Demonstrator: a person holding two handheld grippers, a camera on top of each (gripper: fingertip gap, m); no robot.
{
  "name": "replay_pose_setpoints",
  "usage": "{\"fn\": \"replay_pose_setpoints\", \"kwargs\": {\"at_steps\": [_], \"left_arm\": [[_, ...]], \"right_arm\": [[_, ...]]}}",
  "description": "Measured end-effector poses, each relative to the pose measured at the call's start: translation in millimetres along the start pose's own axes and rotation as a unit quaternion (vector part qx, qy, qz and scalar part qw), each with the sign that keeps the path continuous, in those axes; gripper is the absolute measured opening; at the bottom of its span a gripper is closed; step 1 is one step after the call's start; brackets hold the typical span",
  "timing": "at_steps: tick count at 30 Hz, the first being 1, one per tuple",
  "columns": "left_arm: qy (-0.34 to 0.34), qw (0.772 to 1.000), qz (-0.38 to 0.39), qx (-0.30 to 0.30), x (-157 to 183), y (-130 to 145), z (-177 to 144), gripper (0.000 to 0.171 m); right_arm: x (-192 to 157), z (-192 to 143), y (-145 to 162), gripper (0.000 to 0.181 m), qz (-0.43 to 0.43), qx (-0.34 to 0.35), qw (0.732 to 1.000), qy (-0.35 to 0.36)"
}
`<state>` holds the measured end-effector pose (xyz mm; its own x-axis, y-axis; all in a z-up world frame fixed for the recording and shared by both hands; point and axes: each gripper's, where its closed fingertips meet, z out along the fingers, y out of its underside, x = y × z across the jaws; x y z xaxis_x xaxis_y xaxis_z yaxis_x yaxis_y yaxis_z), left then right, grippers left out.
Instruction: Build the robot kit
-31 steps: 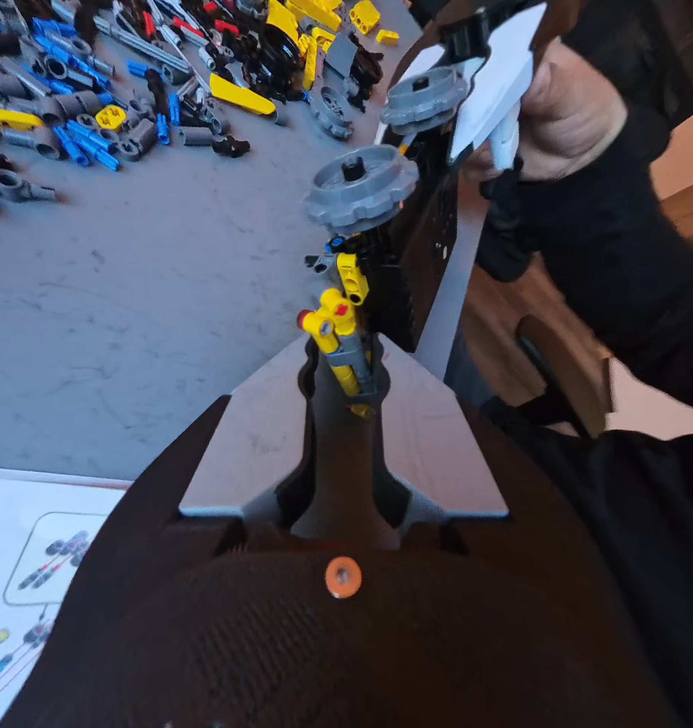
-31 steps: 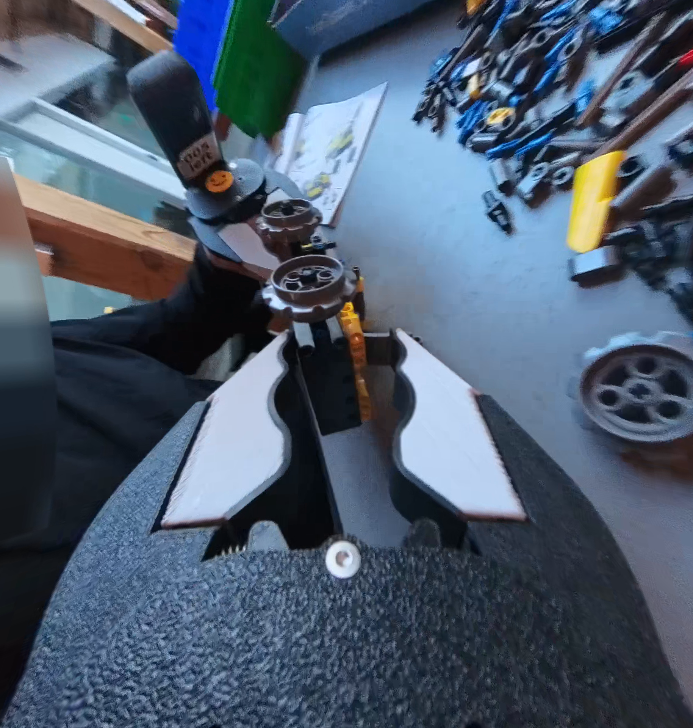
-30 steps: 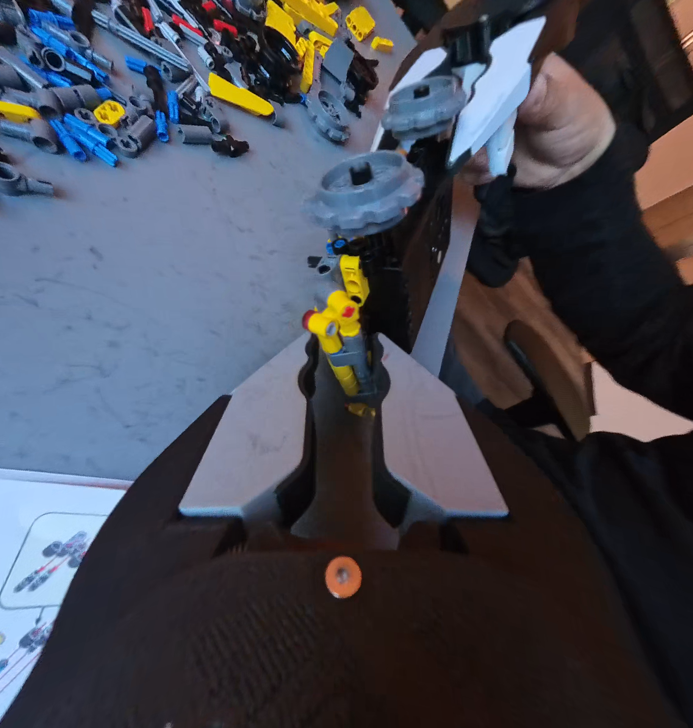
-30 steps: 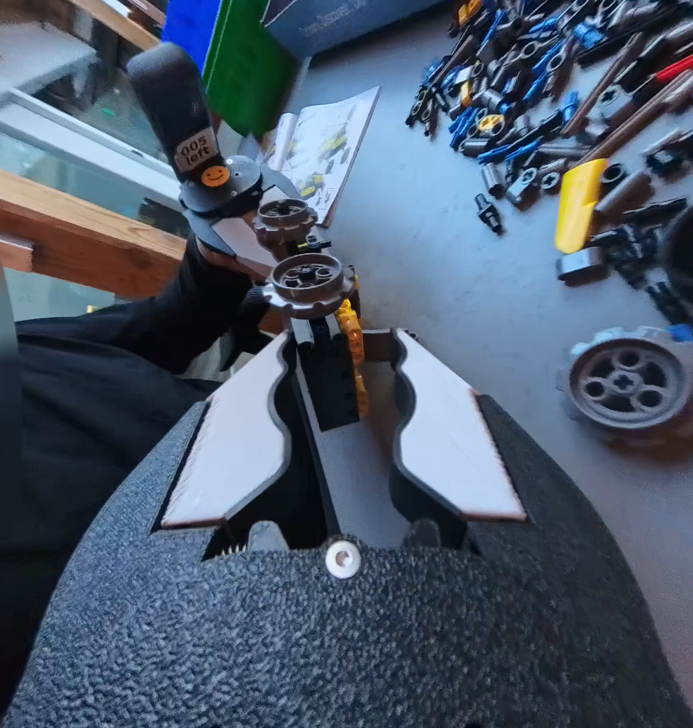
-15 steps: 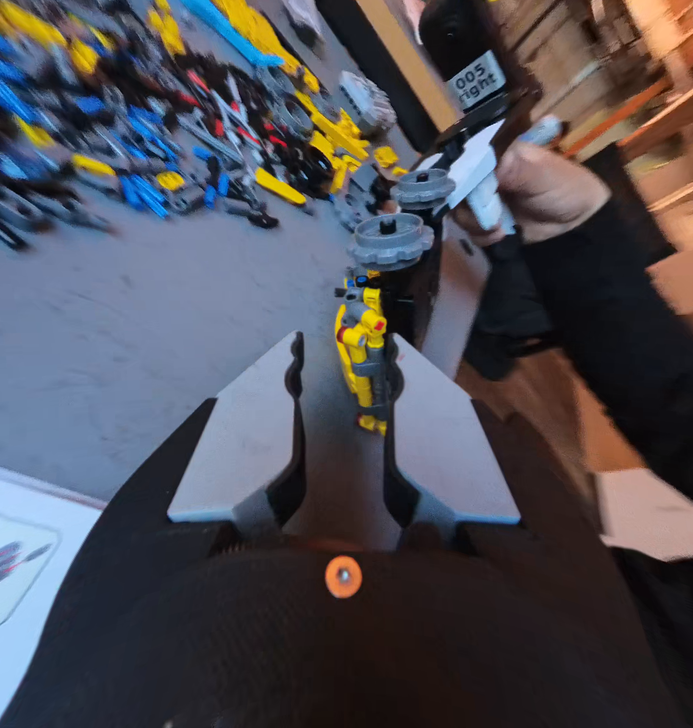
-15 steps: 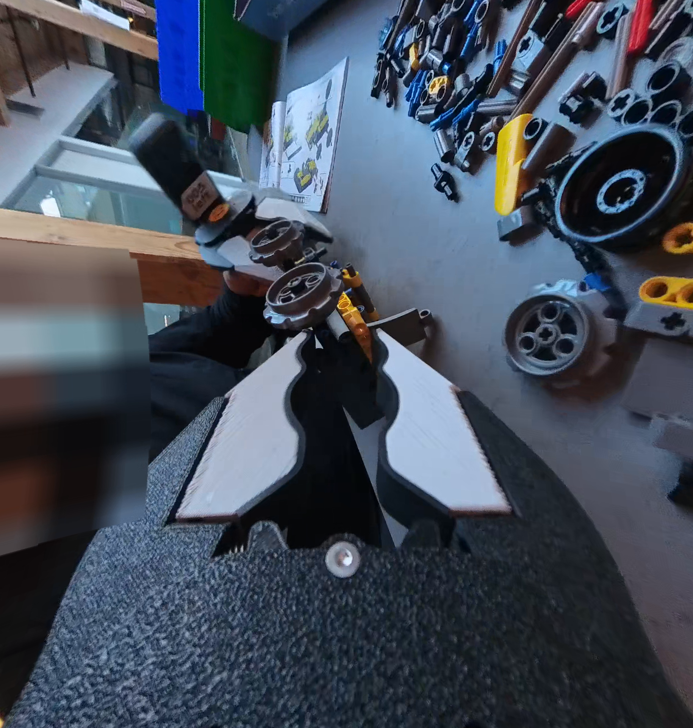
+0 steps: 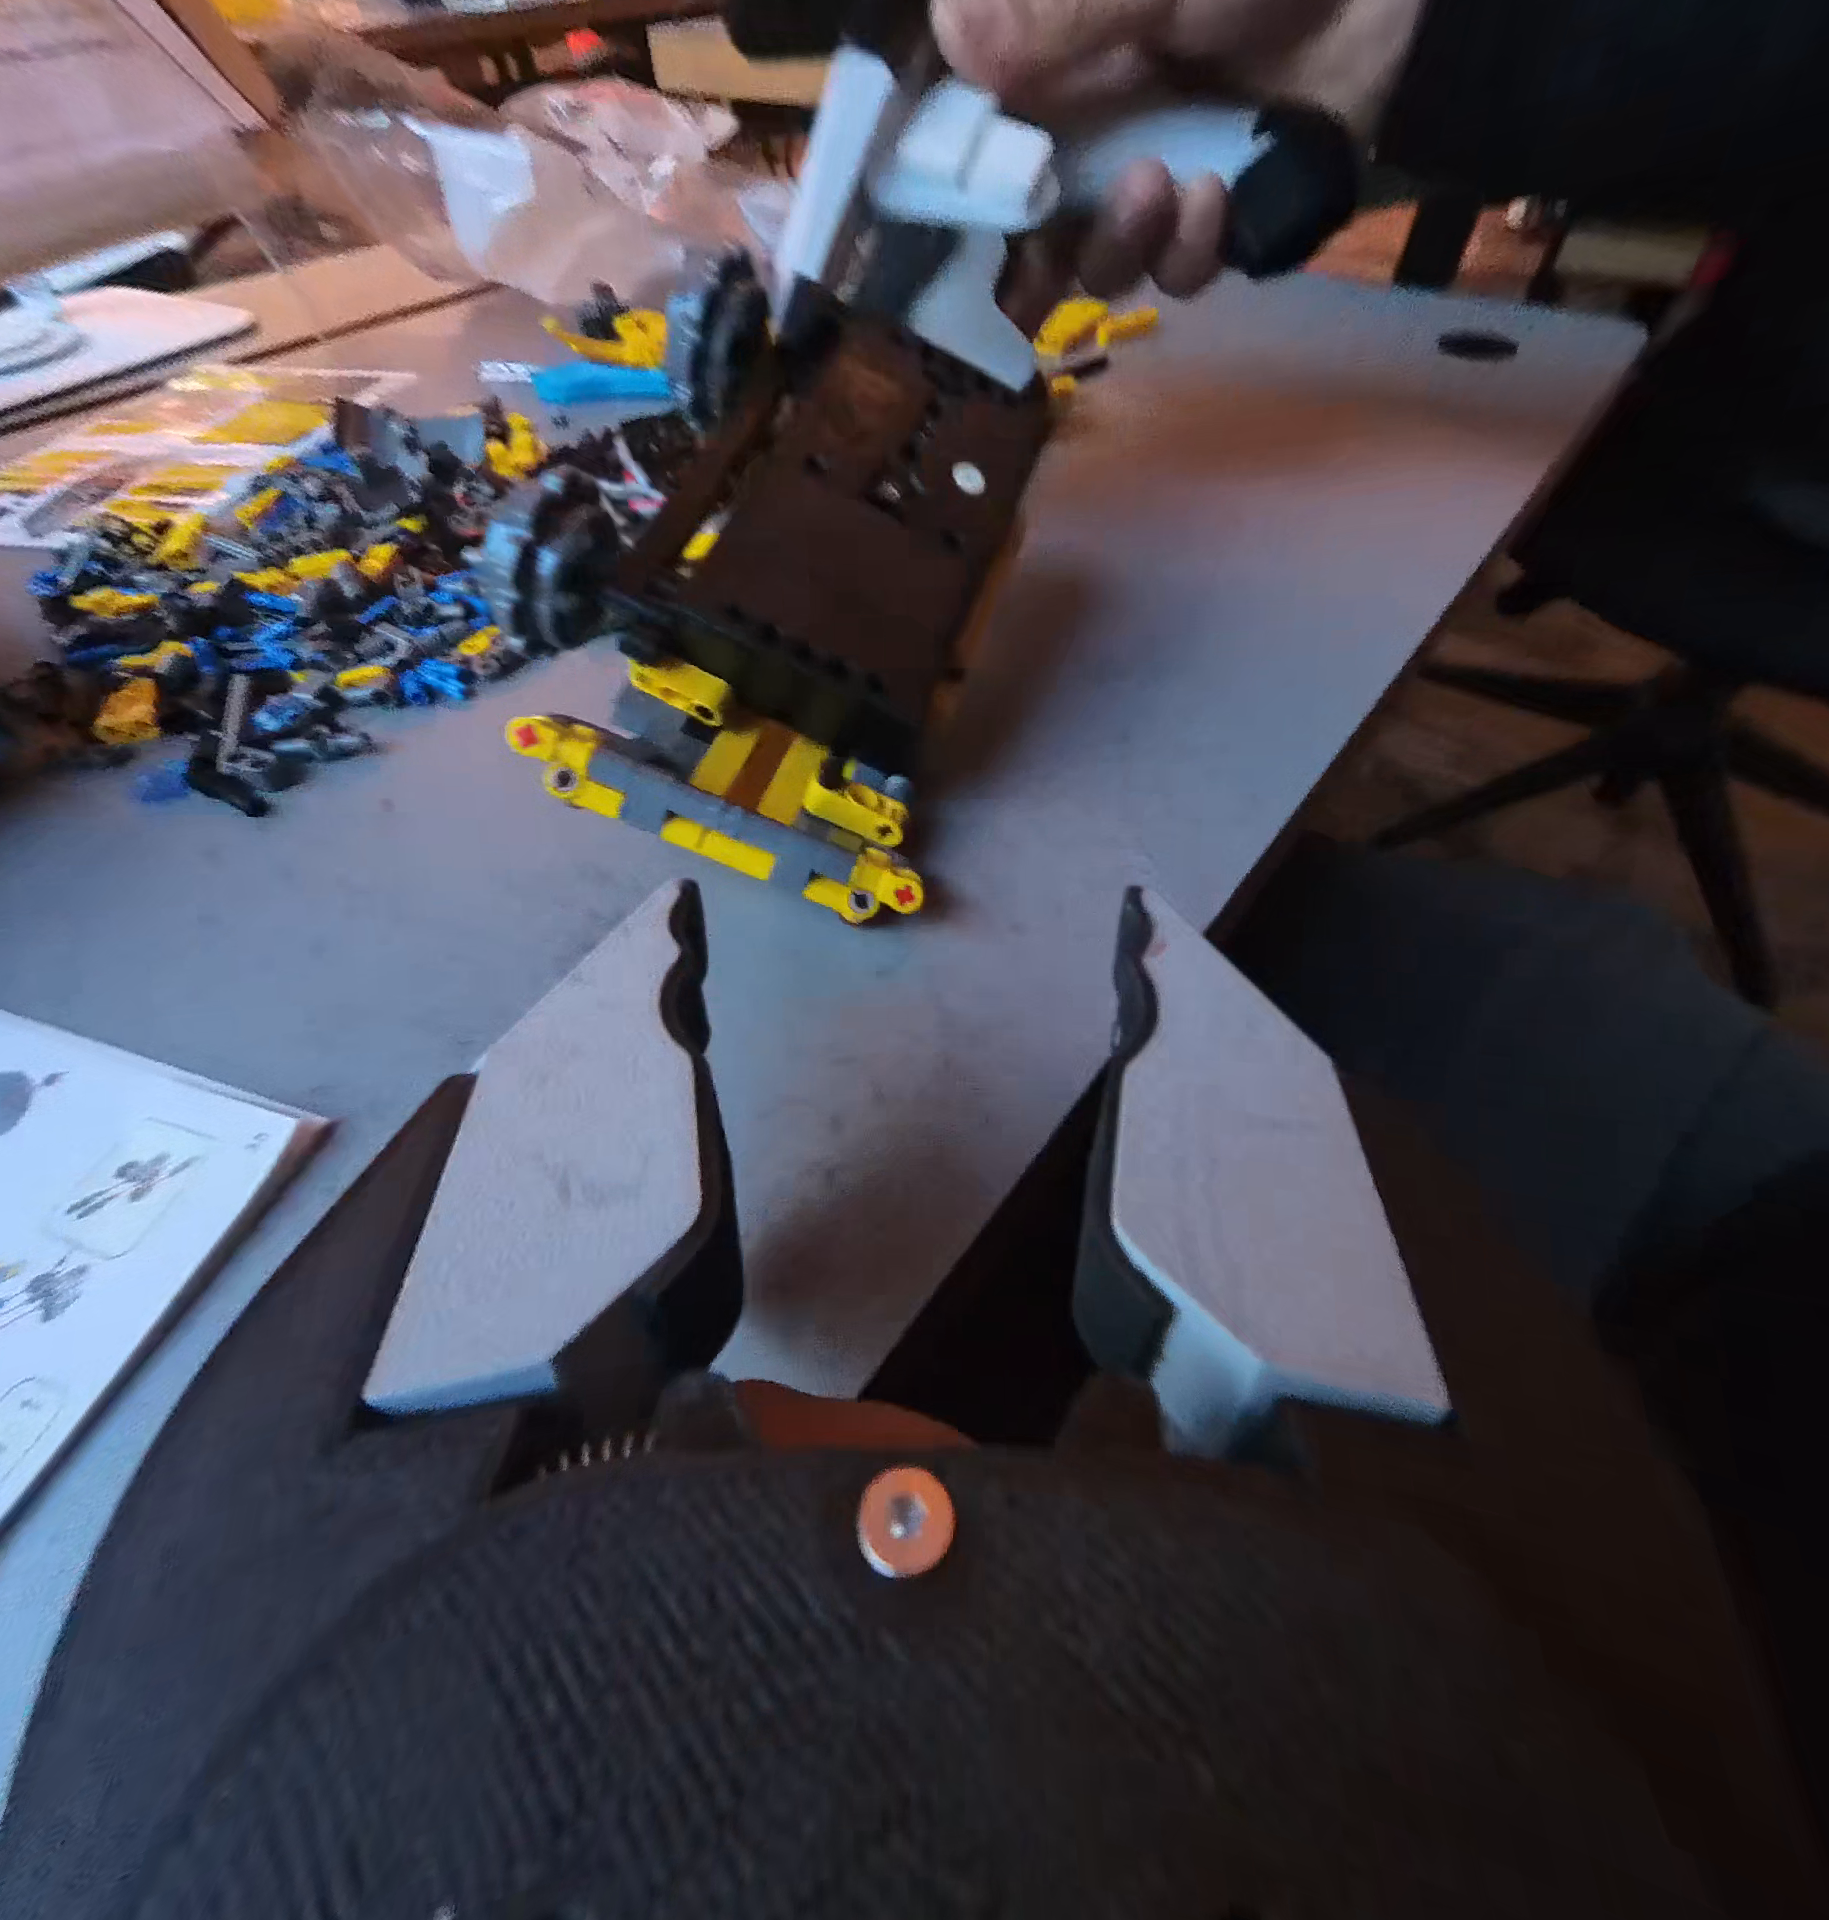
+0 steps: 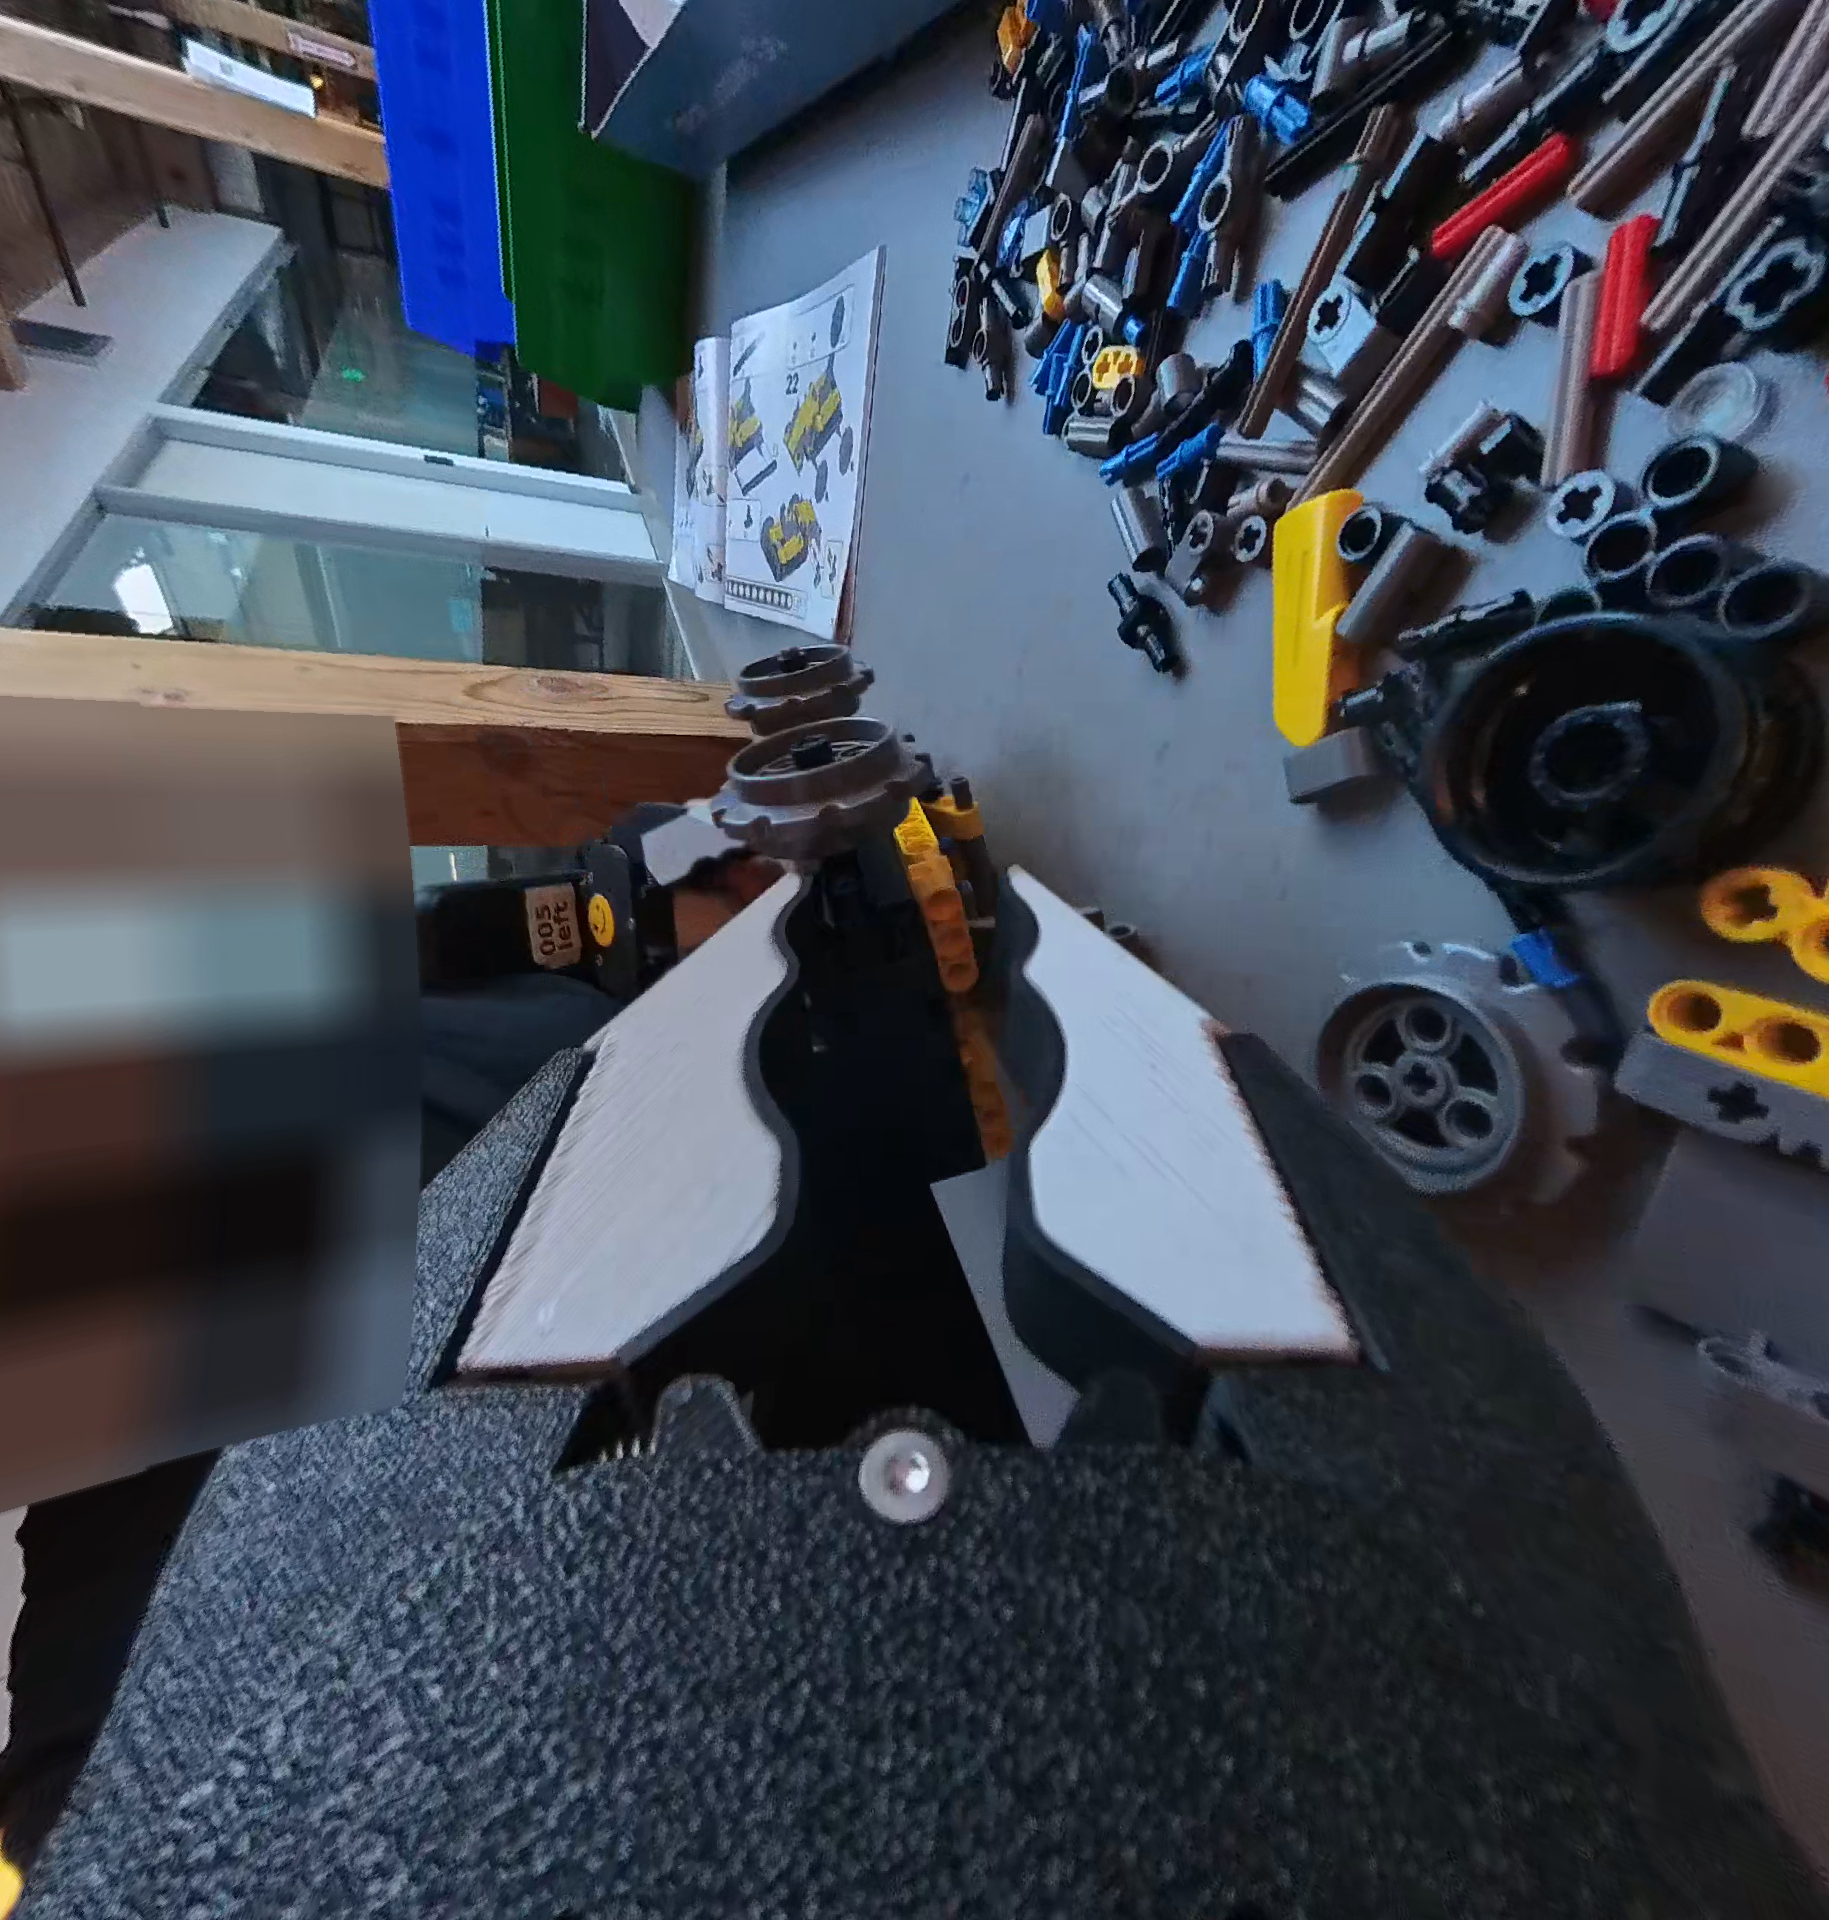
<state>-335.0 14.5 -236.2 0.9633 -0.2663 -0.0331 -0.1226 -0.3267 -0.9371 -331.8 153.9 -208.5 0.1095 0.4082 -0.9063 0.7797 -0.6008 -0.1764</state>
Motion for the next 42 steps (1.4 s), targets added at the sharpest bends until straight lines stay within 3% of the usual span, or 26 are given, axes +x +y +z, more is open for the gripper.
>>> {"fn": "replay_pose_setpoints", "kwargs": {"at_steps": [8, 21, 26, 32, 37, 42], "left_arm": [[0.034, 0.999, -0.014, 0.005, 6, 2, 2, 0.069], [0.033, 0.999, -0.027, 0.005, 4, 0, 0, 0.067], [0.013, 0.997, -0.07, 0.032, -23, -28, -16, 0.065], [0.037, 0.988, -0.148, 0.003, -28, -16, -4, 0.066], [0.012, 0.995, -0.103, -0.003, -24, -10, 1, 0.067], [0.039, 0.99, -0.135, -0.014, -23, -11, 2, 0.059]], "right_arm": [[4, 9, -1, 0.026, -0.002, -0.007, 1.0, -0.001], [0, 9, 8, 0.024, -0.029, 0.019, 0.999, -0.02], [-5, 8, 13, 0.022, -0.057, 0.02, 0.998, -0.017], [-17, 12, 22, 0.019, -0.141, 0.024, 0.99, -0.007], [-29, 15, 35, 0.015, -0.243, 0.034, 0.969, 0.024], [-41, 19, 47, 0.011, -0.333, 0.039, 0.94, 0.054]]}}
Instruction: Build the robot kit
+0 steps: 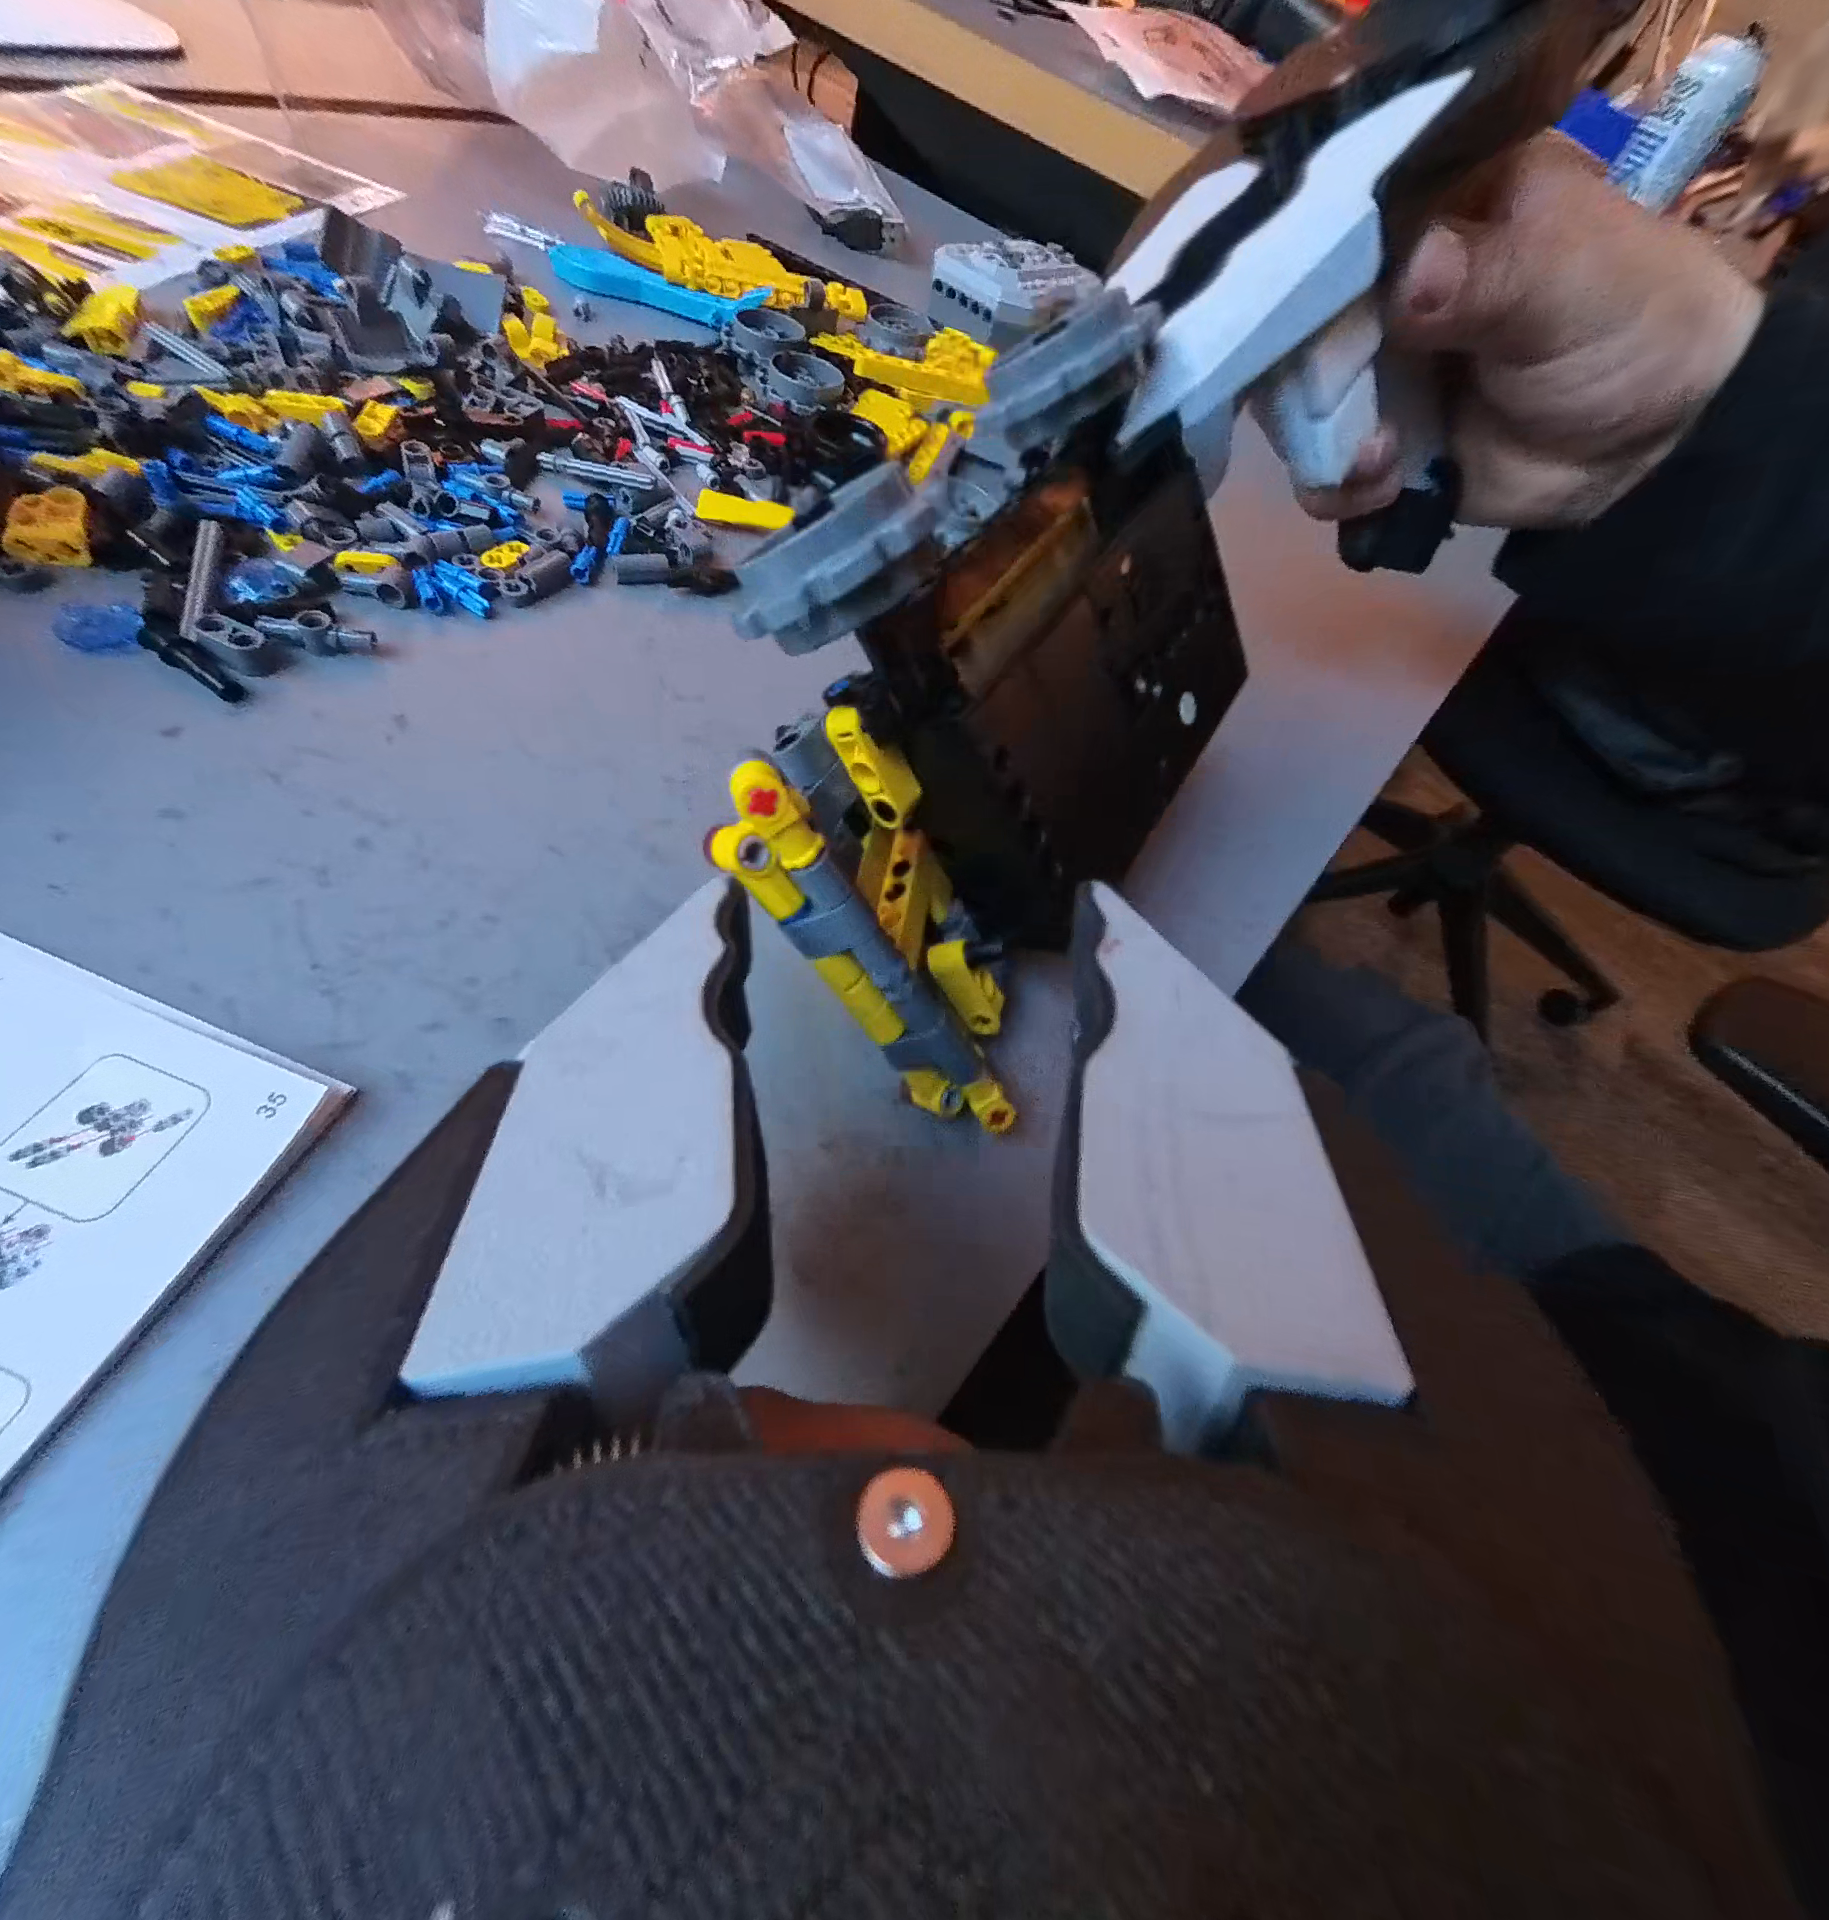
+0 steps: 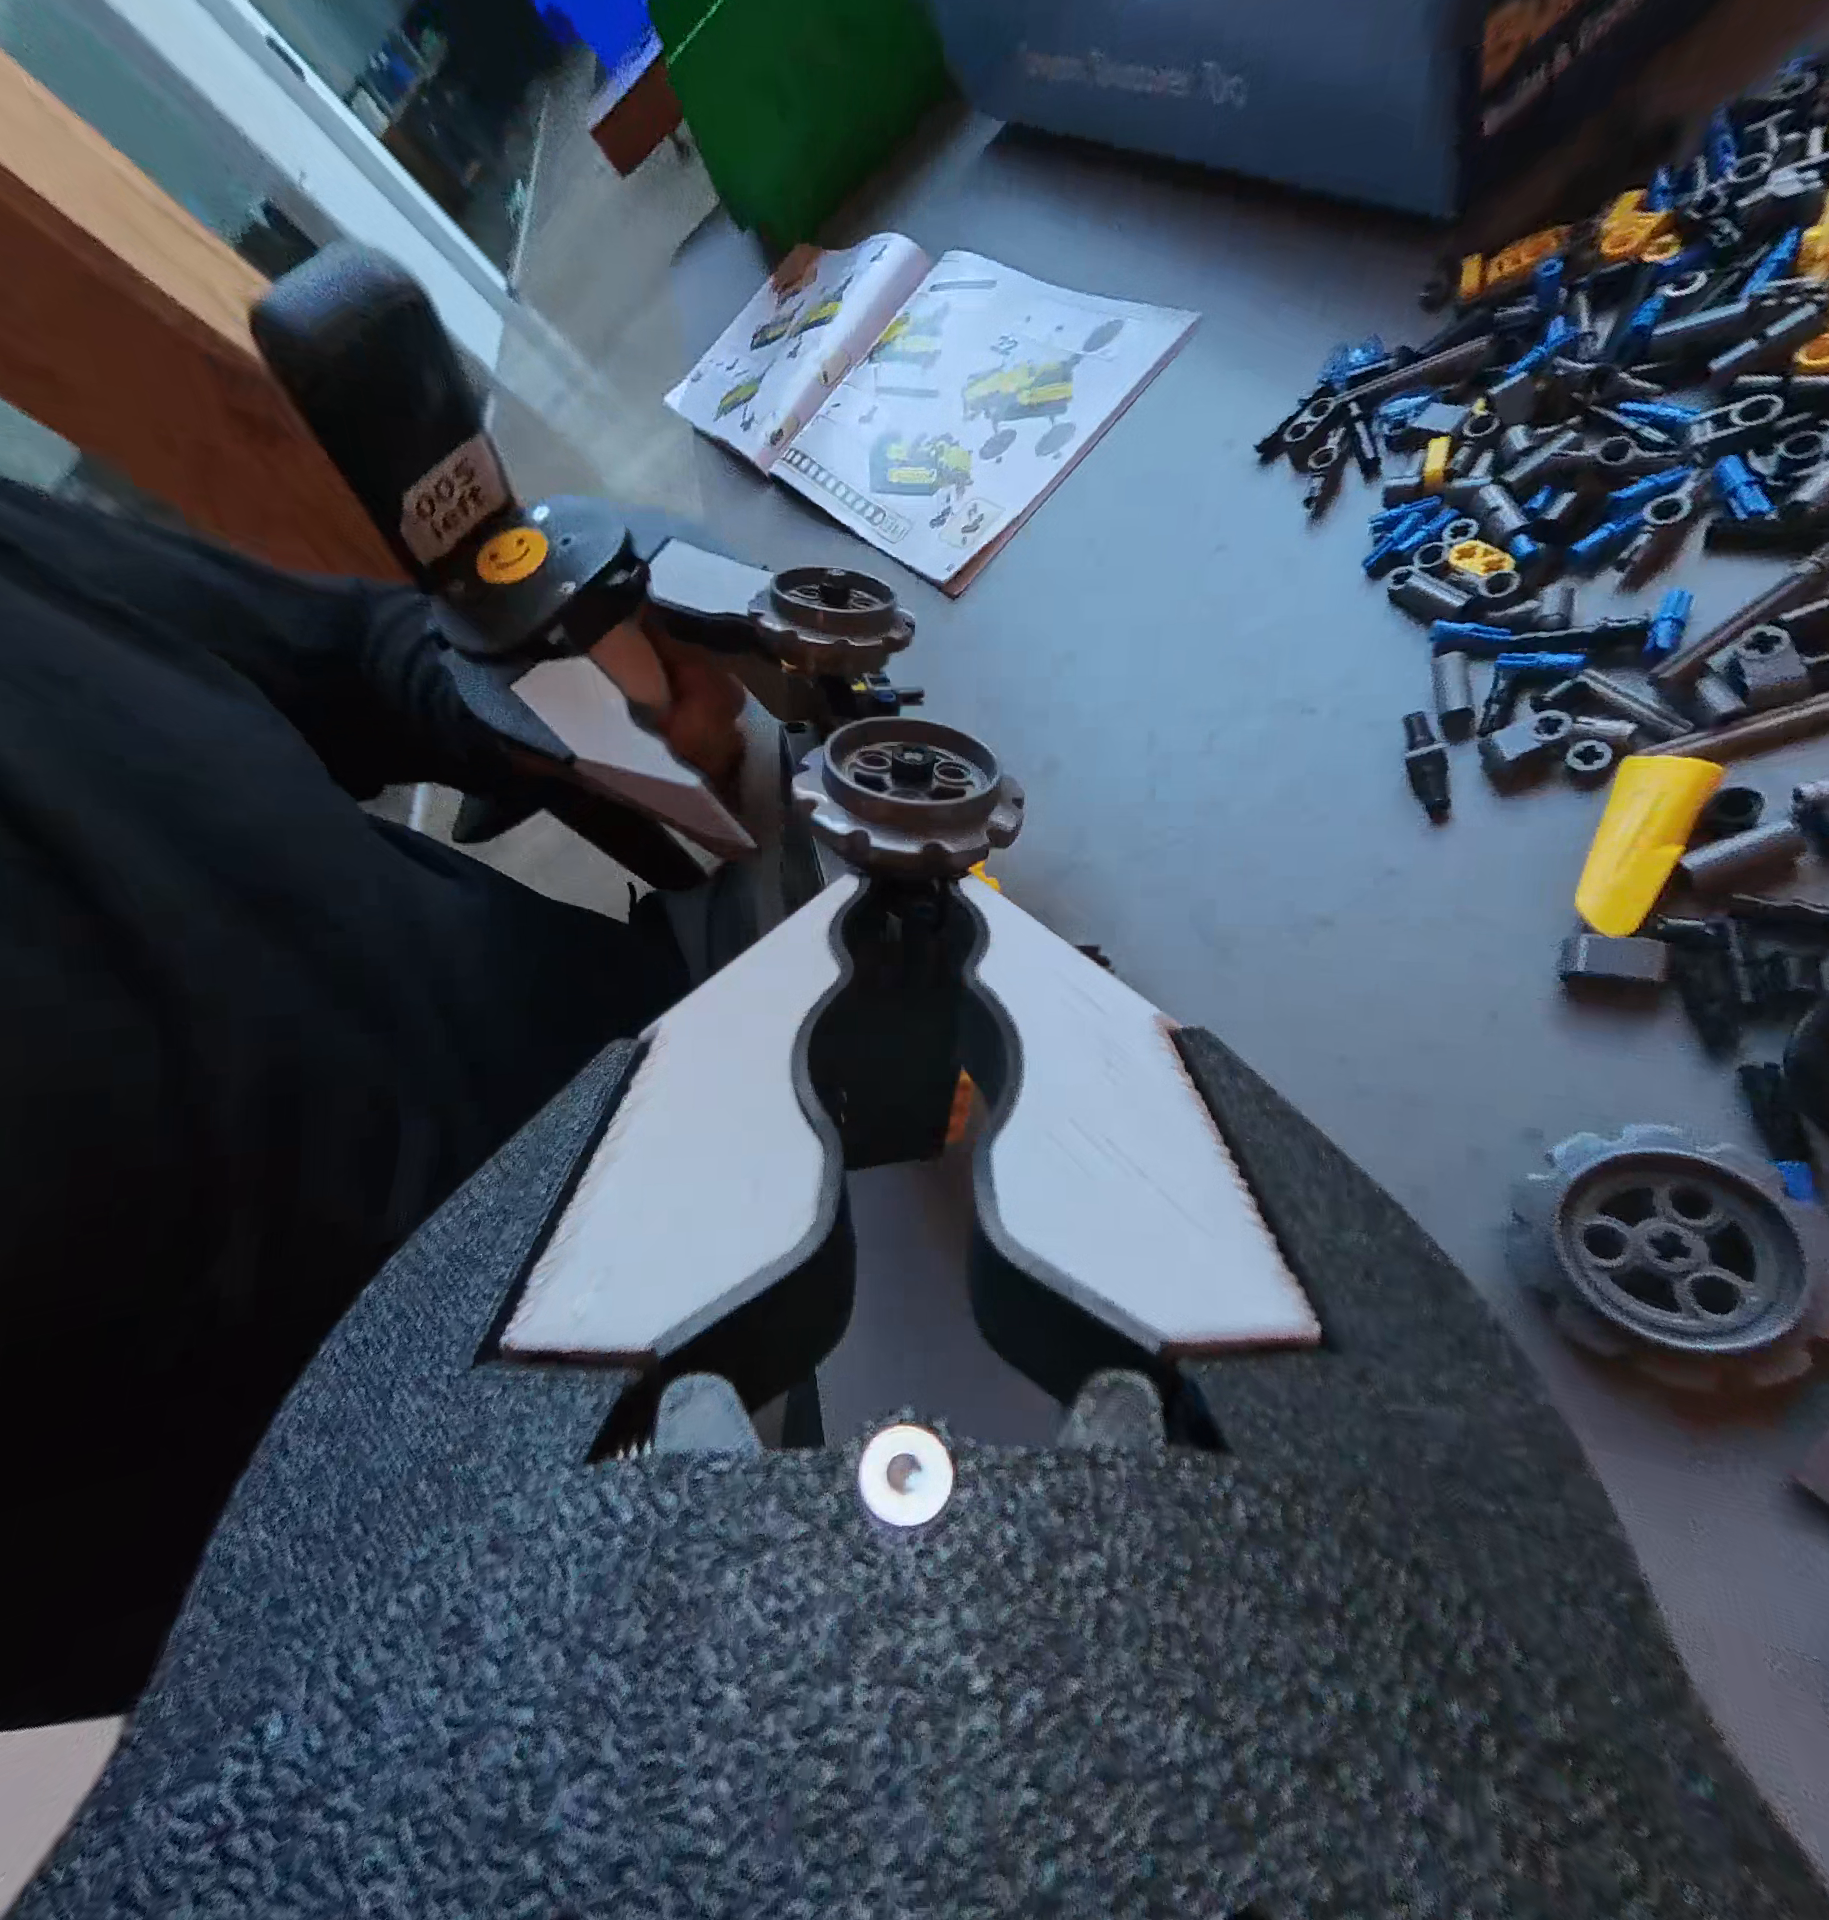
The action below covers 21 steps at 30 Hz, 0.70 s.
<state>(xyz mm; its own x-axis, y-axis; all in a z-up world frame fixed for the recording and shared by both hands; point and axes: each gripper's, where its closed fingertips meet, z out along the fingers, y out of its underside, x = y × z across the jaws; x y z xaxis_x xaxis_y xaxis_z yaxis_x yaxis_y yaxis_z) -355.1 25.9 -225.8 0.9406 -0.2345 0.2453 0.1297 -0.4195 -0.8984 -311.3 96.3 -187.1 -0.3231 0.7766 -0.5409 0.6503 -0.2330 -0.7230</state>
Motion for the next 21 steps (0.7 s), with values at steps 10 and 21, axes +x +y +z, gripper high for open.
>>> {"fn": "replay_pose_setpoints", "kwargs": {"at_steps": [10, 21], "left_arm": [[-0.023, 0.985, 0.169, -0.009, 2, -15, -5, 0.045], [-0.043, 0.909, 0.414, 0.016, 2, -25, -8, 0.045]], "right_arm": [[-15, -1, 5, 0.015, -0.121, 0.041, 0.991, 0.035], [-21, -5, 29, 0.018, -0.204, 0.082, 0.969, 0.115]]}}
